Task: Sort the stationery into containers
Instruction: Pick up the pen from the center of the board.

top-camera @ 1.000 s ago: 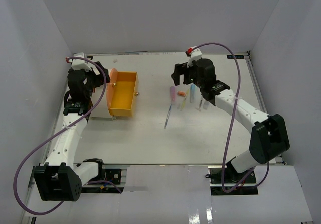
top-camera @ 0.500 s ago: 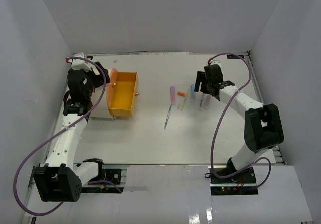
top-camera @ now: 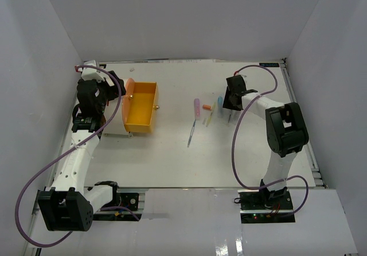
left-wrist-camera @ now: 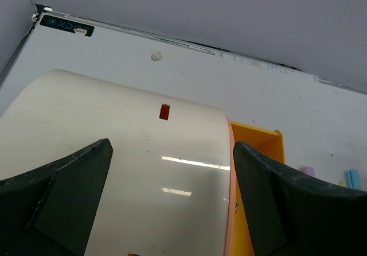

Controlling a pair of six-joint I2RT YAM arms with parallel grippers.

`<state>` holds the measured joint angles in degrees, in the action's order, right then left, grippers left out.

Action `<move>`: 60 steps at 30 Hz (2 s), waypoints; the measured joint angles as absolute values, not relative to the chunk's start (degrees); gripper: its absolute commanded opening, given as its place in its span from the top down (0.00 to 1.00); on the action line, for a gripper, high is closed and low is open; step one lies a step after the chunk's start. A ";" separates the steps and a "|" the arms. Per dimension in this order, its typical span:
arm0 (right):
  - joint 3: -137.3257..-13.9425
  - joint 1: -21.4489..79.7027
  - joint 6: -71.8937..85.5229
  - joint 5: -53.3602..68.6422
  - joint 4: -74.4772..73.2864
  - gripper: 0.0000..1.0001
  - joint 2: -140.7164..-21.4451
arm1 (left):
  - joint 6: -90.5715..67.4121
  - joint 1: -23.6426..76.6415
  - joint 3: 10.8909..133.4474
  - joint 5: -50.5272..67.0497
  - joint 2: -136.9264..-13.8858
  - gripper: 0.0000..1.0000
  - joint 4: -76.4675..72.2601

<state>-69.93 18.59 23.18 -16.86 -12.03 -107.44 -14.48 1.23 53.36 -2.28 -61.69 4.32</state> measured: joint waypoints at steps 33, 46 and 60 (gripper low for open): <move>-72.31 17.58 25.32 -19.59 -13.34 0.68 -110.93 | -14.48 1.23 53.36 -2.17 -61.65 0.02 4.40; -76.20 17.50 25.15 -19.79 -13.82 0.91 -114.48 | -14.48 1.23 53.36 -2.15 -61.65 0.02 4.43; -81.82 20.56 23.64 -15.66 -14.48 0.92 -102.00 | -14.48 1.23 53.36 -2.11 -61.65 0.02 4.43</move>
